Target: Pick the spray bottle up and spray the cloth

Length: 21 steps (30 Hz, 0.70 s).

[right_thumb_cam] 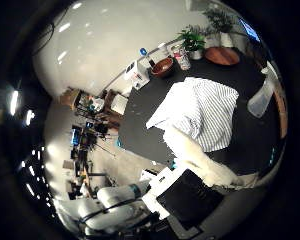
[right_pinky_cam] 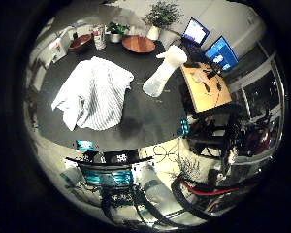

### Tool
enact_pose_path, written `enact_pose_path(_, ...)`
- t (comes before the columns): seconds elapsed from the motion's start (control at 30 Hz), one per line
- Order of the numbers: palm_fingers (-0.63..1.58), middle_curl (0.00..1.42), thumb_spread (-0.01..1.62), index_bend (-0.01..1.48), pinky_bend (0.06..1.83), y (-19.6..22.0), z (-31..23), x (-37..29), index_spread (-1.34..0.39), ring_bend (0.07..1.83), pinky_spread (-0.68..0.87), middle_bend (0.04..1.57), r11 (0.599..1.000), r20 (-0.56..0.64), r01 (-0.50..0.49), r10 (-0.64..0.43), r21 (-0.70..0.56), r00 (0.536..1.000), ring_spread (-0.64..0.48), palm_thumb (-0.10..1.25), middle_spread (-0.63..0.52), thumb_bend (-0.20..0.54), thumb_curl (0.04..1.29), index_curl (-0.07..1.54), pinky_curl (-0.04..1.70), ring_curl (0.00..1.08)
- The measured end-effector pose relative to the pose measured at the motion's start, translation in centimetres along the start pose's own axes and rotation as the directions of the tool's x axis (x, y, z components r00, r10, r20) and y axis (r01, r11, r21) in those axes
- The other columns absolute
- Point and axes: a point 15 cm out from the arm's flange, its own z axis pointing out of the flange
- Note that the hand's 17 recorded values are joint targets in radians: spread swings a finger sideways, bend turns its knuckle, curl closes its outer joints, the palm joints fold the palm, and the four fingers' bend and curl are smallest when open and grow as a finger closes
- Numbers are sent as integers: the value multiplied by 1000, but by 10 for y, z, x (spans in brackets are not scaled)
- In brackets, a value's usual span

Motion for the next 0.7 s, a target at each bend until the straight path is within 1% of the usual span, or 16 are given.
enact_pose_path(0.3,274,331,1025,170,956,-1,-4,4,-170,369,684,198,1000,0,-6,6,12,1000,322,636,161,-25,470,309,86,211)
enact_pose_path(0.47,273,331,1025,171,956,9,11,9,-170,371,684,198,1000,-13,-4,4,-21,1000,321,636,161,-25,470,308,87,212)
enact_pose_path(0.7,278,332,1022,169,959,4,4,10,-170,384,688,199,1000,-12,-3,3,-4,1000,324,614,152,-28,466,306,91,213)
